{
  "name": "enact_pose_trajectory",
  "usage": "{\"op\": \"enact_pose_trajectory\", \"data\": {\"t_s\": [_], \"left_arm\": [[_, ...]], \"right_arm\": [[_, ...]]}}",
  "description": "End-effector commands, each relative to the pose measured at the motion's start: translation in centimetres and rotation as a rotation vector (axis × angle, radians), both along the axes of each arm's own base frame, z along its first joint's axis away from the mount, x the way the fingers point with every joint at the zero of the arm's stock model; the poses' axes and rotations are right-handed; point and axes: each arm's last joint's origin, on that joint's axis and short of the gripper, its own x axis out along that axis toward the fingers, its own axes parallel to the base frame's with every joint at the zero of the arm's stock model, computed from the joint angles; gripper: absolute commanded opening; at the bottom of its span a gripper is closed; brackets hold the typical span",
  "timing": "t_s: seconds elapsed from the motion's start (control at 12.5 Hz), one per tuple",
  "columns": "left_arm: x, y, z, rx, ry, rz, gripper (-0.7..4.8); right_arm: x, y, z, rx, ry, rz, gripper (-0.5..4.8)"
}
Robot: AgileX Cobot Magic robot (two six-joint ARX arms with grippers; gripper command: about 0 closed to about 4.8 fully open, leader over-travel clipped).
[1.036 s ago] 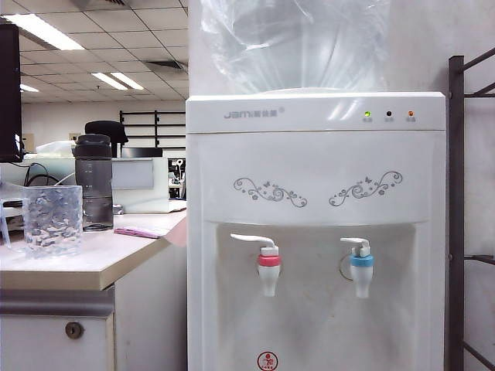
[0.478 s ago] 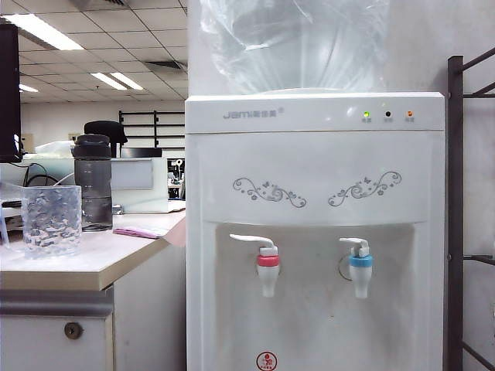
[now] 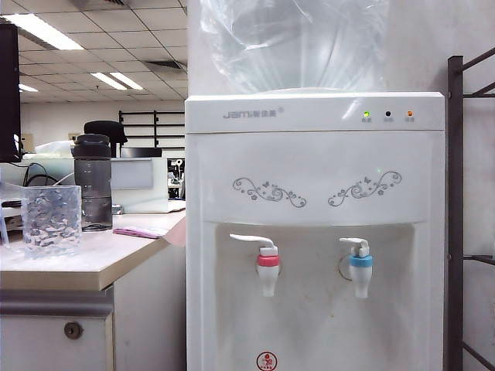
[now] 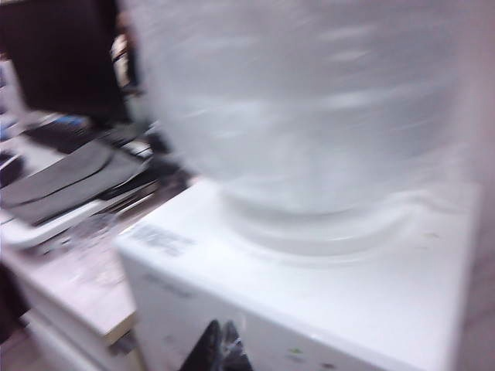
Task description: Pick up the plastic mug from the left desk, go to the cold water outlet of the water dispenser, press the vertical switch to get some water, then put the mug back on the desk.
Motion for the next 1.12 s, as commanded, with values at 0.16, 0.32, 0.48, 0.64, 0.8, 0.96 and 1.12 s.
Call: {"op": "enact_pose_trajectory", "data": {"t_s": [0.16, 0.32, 0.48, 0.64, 0.8, 0.96, 1.12], "left_arm": [[1.7, -0.2, -0.5, -0.020, -0.008, -0.003, -0.06], [3.3, -0.4, -1.5, -0.046, -0.014, 0.004, -0.06], [4.1, -0.4, -5.6, -0.084, 0.047, 0.032, -0.06], [5.0, -0.3, -7.5, -0.120, 0.116, 0.115, 0.44], [6.2, -0.1, -9.6, -0.100, 0.113, 0.229, 3.54], [7.4, -0.2, -10.7, -0.075, 0.121, 0.273, 3.54], [9.4, -0.4, -10.2, -0.004, 0.102, 0.250, 3.54]], "right_arm": [[-2.0, 4.1, -0.3, -0.074, -0.017, 0.149, -0.01], [-3.9, 5.8, -0.4, -0.088, -0.012, 0.186, -0.01], [-4.0, 5.9, -0.4, -0.084, -0.008, 0.194, -0.01], [-4.0, 5.9, -0.4, -0.084, -0.008, 0.194, -0.01], [-4.0, 5.9, -0.5, -0.094, 0.001, 0.196, -0.01], [-4.0, 5.9, -0.6, -0.101, 0.006, 0.197, -0.01], [-4.1, 6.0, -0.6, -0.100, 0.006, 0.219, -0.01]]}}
